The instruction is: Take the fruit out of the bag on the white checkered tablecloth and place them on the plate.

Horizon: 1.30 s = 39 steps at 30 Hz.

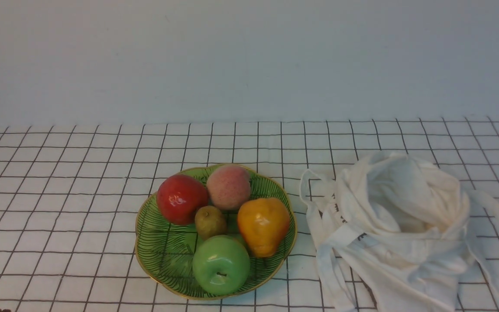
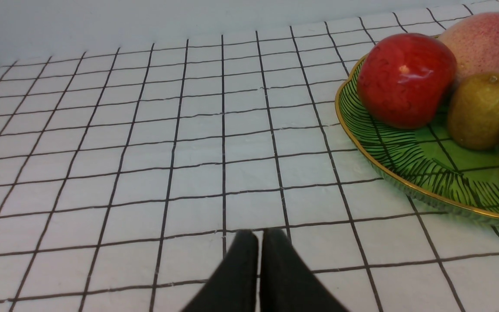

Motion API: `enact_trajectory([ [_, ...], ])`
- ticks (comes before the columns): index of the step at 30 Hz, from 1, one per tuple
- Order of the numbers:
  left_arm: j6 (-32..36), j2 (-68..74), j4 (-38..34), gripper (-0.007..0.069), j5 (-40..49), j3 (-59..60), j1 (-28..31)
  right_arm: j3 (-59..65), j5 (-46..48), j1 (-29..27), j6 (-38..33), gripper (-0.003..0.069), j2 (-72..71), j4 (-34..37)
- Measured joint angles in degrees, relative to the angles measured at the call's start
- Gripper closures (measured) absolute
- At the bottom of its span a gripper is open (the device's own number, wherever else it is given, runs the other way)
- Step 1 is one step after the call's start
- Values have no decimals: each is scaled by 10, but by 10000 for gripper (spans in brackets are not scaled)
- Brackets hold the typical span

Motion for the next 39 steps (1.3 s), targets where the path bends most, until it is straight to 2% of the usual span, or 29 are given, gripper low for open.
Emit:
enact_trajectory([
  [6,0,0,0,632,0,0,0,55,-9,0,1,671,0,-9],
  [13,0,0,0,632,0,0,0,64,-15,0,-1,671,0,-7],
  [15,0,0,0,632,0,0,0,66,-33,0,-33,671,0,21],
  [20,0,0,0,632,0,0,0,68,-54,0,-198,671,0,169],
  [24,0,0,0,632,0,0,0,68,-58,0,-296,671,0,254],
  [31,0,0,0,632,0,0,0,76,-58,-9,-320,671,0,287],
  [33,0,0,0,632,0,0,0,91,-56,-44,-322,671,0,287],
  [36,0,0,0,632,0,0,0,136,-51,-125,-324,671,0,279],
  [39,0,0,0,632,0,0,0,200,-50,-208,-324,672,0,241],
])
